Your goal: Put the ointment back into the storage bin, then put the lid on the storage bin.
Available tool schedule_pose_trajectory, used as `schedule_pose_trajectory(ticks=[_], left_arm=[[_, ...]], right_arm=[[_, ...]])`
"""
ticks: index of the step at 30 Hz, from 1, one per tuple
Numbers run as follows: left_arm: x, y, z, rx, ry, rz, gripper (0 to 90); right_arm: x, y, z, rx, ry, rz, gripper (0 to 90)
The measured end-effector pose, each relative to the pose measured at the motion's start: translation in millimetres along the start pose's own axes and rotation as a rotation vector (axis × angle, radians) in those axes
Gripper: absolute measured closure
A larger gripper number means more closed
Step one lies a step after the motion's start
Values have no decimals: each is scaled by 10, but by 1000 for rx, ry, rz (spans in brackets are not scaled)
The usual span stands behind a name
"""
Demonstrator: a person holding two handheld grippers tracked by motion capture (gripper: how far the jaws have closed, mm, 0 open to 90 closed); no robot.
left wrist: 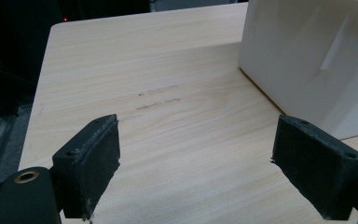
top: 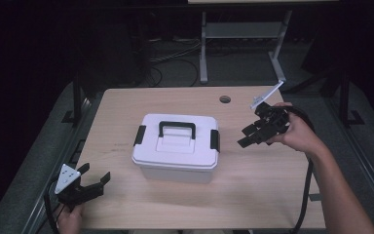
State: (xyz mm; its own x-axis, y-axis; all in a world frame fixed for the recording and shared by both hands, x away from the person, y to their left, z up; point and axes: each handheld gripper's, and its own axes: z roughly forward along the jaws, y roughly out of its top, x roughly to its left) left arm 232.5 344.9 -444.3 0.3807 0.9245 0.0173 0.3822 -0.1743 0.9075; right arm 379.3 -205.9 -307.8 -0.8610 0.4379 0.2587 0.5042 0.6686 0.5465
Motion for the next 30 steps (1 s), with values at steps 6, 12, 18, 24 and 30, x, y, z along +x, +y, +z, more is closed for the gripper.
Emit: schedule_pose_trajectory(ticks=[6,12,18,24,30], left_arm=[[4,0,4,1,-5,-1,141],[8,7,7,-3,-2,-3,141],[-2,11,19,-2,-2,1,141],[-3,14,25,-2,-4,1,141],[-3,13,25,-2,-4,1,141]], right_arm=[[-21,-104,47,-3,9,16,393],[-49,-196,95,-1,14,30,394],[-66,-284,137,1,20,42,393],[-79,-357,152,-2,22,53,393],[-97,-429,170,-5,27,63,393]])
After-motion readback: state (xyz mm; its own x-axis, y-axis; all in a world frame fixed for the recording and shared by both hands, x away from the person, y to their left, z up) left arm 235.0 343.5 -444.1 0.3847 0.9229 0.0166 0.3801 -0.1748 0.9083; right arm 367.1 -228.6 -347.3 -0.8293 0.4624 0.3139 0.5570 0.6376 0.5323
